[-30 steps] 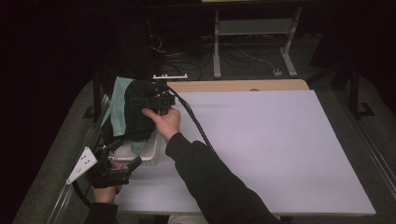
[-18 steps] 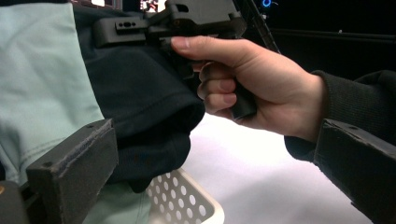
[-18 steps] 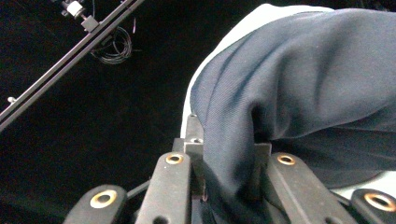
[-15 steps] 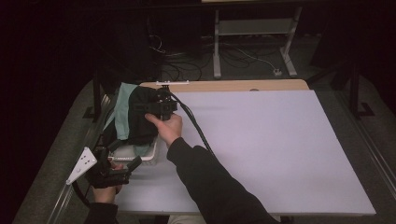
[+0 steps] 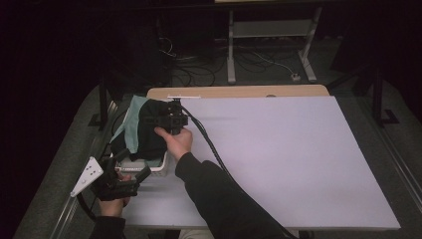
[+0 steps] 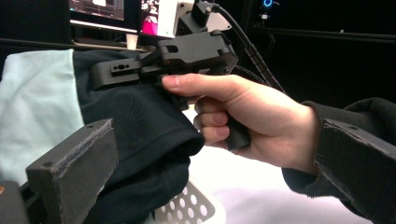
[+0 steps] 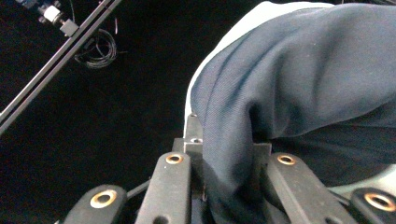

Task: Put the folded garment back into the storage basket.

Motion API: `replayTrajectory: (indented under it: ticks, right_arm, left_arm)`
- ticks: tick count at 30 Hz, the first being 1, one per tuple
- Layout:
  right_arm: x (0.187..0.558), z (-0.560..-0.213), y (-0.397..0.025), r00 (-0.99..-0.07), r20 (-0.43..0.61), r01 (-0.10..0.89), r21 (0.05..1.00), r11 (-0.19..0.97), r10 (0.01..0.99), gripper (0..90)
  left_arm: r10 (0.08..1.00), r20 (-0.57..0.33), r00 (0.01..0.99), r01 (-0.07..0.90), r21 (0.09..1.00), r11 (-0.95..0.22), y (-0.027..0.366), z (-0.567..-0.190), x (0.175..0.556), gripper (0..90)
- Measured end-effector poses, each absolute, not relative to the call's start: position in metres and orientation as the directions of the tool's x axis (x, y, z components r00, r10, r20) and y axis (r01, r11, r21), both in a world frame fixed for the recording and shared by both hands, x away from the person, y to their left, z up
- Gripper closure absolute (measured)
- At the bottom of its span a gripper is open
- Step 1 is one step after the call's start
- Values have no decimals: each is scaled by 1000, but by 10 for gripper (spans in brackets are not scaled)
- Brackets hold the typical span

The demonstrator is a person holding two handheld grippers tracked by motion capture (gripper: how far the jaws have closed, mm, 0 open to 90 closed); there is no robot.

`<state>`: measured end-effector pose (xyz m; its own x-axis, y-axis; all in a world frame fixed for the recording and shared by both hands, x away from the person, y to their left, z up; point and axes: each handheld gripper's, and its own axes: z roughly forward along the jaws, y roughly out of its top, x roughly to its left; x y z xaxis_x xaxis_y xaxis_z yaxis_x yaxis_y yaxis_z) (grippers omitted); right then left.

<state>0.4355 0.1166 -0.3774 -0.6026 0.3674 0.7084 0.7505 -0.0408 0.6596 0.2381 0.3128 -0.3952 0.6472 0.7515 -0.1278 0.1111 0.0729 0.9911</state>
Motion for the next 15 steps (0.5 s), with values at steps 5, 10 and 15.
replayTrajectory:
  ticks: [5,10,15]
  right_arm:
    - [432,-382,124,-575,730,771,634,-53,370,757]
    - [431,-388,131,-550,744,787,614,-64,379,756]
    - [432,-392,132,-536,755,800,597,-57,377,754]
  left_arm:
    - [752,-127,647,111,991,73,313,-395,238,0]
    - [752,-128,647,111,991,73,313,-395,238,0]
    - [751,-125,648,110,991,70,313,-395,238,0]
